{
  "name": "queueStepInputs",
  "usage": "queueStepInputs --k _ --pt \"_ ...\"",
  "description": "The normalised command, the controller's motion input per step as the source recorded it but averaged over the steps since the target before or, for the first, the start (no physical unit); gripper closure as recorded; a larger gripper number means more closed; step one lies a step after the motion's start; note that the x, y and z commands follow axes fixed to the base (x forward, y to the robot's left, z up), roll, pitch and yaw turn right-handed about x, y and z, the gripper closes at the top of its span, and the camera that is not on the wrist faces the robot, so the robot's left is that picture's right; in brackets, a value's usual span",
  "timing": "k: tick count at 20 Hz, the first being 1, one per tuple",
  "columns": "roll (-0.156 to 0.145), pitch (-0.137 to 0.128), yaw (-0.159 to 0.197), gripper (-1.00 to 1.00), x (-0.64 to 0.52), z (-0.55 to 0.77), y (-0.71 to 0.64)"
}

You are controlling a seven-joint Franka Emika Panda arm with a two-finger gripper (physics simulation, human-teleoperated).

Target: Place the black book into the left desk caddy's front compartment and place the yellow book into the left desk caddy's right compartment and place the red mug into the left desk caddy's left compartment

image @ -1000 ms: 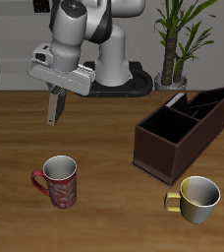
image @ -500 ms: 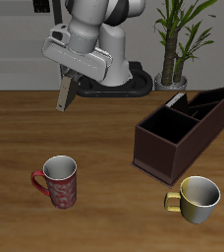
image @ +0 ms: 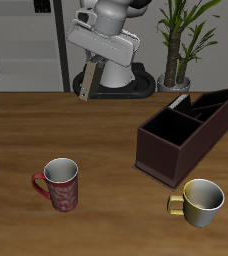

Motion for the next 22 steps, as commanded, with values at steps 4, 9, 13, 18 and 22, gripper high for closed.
queueStepInputs --k 4,9,13,18,22 --pt "0.039 0.017 0.023 1.0 -0.02 0.06 0.52" --pt "0.031 -0.023 0.043 1.0 -0.07 0.22 0.54" --pt "0.016 -0.019 0.026 1.0 0.0 0.29 0.35" --pt "0.016 -0.013 -0.019 1.0 0.08 0.21 0.42" --pt "0.001 0.028 -0.02 1.0 0.13 0.15 0.18"
